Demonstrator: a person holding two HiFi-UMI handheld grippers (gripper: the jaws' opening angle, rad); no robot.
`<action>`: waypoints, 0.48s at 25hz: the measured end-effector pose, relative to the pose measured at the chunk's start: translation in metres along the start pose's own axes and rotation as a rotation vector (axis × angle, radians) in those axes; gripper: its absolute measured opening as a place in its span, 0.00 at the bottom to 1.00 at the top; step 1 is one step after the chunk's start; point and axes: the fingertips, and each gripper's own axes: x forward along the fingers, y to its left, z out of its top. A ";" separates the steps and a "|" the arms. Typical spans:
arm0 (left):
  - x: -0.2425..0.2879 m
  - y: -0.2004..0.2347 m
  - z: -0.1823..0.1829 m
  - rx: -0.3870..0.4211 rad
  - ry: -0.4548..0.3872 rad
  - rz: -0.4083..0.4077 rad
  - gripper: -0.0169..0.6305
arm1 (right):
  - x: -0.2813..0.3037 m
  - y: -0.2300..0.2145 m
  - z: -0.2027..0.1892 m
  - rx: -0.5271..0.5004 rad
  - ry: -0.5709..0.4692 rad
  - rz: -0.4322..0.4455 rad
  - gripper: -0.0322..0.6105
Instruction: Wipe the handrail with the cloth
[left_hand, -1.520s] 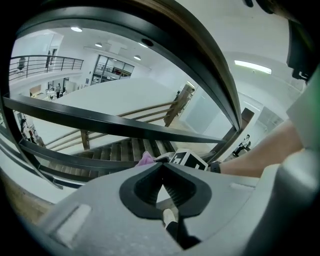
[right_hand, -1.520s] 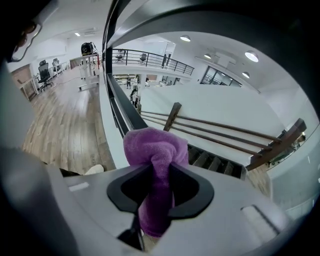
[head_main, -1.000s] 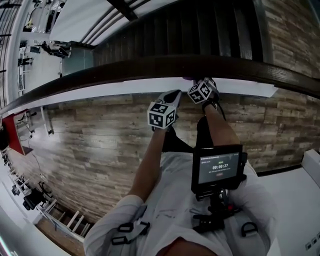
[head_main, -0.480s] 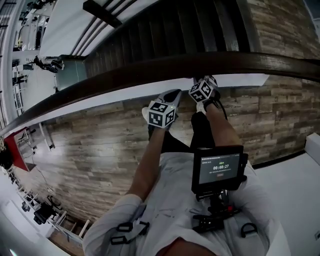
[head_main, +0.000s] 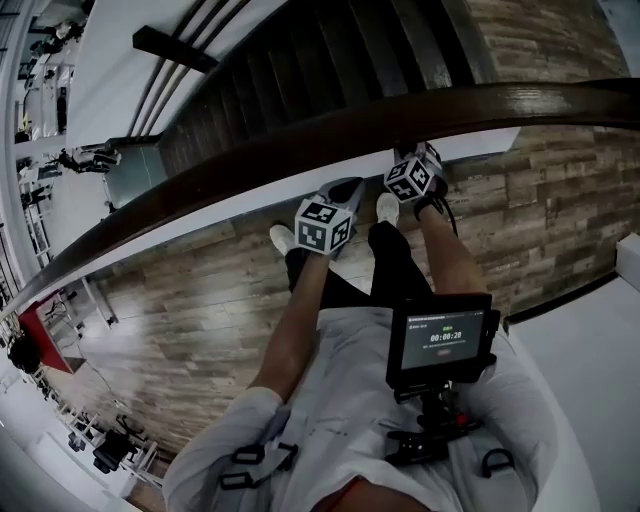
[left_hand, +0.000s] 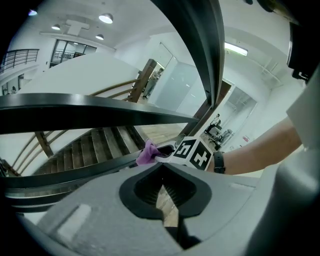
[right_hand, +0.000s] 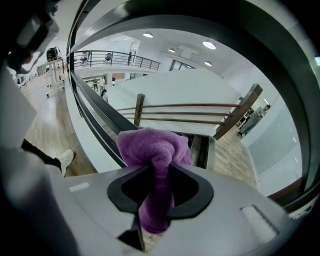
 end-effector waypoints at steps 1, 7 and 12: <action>0.004 -0.002 0.000 0.005 0.006 -0.006 0.02 | -0.001 -0.007 -0.008 -0.001 0.006 -0.006 0.20; 0.017 -0.023 0.004 0.035 0.039 -0.048 0.02 | -0.008 -0.056 -0.076 0.210 0.162 -0.034 0.19; 0.065 -0.052 0.002 0.058 0.079 -0.063 0.02 | -0.025 -0.121 -0.078 0.138 -0.034 -0.089 0.19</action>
